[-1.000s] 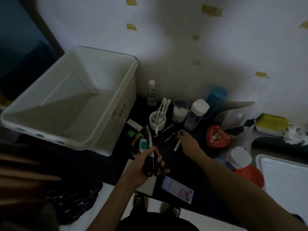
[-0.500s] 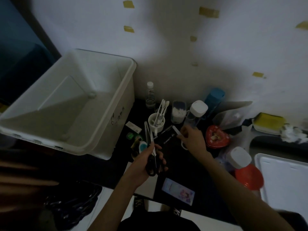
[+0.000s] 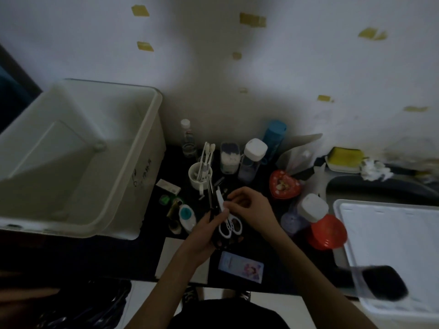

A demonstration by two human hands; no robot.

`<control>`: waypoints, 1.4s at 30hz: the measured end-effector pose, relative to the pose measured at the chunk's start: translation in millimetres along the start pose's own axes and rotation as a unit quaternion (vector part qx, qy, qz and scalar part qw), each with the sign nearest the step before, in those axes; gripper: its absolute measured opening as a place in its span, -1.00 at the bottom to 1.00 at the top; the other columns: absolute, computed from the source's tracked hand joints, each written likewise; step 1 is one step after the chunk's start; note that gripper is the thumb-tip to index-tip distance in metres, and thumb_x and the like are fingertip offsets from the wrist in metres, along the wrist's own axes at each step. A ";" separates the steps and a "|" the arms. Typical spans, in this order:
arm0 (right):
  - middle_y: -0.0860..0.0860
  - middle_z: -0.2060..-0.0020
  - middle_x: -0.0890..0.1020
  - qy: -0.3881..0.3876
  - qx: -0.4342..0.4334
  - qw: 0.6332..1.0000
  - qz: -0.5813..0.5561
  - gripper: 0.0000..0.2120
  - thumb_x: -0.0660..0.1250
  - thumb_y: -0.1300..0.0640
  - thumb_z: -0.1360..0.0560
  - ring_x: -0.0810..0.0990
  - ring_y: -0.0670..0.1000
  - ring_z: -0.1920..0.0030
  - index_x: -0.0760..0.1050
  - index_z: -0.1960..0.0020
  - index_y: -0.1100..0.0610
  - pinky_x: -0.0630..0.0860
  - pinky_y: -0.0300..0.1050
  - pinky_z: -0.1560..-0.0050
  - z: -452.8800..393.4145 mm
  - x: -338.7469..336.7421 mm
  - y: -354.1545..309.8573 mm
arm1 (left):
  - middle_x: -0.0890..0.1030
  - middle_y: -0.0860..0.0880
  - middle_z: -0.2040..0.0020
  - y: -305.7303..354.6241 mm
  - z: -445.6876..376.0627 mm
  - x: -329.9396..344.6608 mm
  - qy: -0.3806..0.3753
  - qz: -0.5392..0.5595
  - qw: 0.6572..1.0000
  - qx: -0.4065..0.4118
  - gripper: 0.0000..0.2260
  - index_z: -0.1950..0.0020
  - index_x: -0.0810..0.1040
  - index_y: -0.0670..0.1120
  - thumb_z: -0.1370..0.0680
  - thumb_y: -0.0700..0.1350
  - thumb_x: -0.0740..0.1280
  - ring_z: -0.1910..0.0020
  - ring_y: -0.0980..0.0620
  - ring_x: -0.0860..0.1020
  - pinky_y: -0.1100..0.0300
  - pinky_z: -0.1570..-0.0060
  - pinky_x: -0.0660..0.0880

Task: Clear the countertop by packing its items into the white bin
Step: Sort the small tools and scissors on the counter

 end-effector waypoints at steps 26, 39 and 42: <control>0.10 -0.01 0.62 0.086 0.271 0.882 -0.377 -0.85 0.22 0.08 -0.64 0.63 0.04 0.05 0.53 -0.07 0.11 0.58 -0.14 0.28 32.4 -14.8 80.7 | 0.68 -0.16 -0.06 -4.7 -65.6 29.7 0.101 -0.085 0.990 0.042 -0.69 -0.24 0.56 -0.21 -0.54 -0.10 0.40 -0.03 -0.07 0.67 0.10 0.04 0.60; 0.11 -0.14 0.52 0.071 0.287 0.950 -0.102 -0.73 0.27 0.06 -0.60 0.54 0.00 0.04 0.39 -0.23 0.17 0.57 -0.13 0.32 -29.3 -33.3 142.4 | 0.50 -0.27 -0.30 -33.5 -148.1 -45.5 0.342 0.032 0.938 -0.055 -0.46 -0.41 0.36 -0.25 -0.48 -0.24 0.46 -0.17 -0.27 0.55 -0.04 0.02 0.55; 0.13 -0.16 0.50 0.093 0.318 0.939 -0.094 -0.62 0.28 0.07 -0.60 0.53 0.06 -0.01 0.32 -0.33 0.22 0.53 -0.14 0.34 -37.4 -35.6 156.3 | 0.51 -0.30 -0.28 -37.3 -156.8 -47.3 0.343 0.041 0.937 -0.060 -0.50 -0.39 0.39 -0.26 -0.49 -0.28 0.45 -0.15 -0.29 0.56 -0.03 0.05 0.57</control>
Point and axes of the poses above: each hand's wrist, its own z-axis away from the middle knuckle, its own x-axis out of the palm, y = z × x, the point moved 9 cm from there along -z, towards the middle knuckle
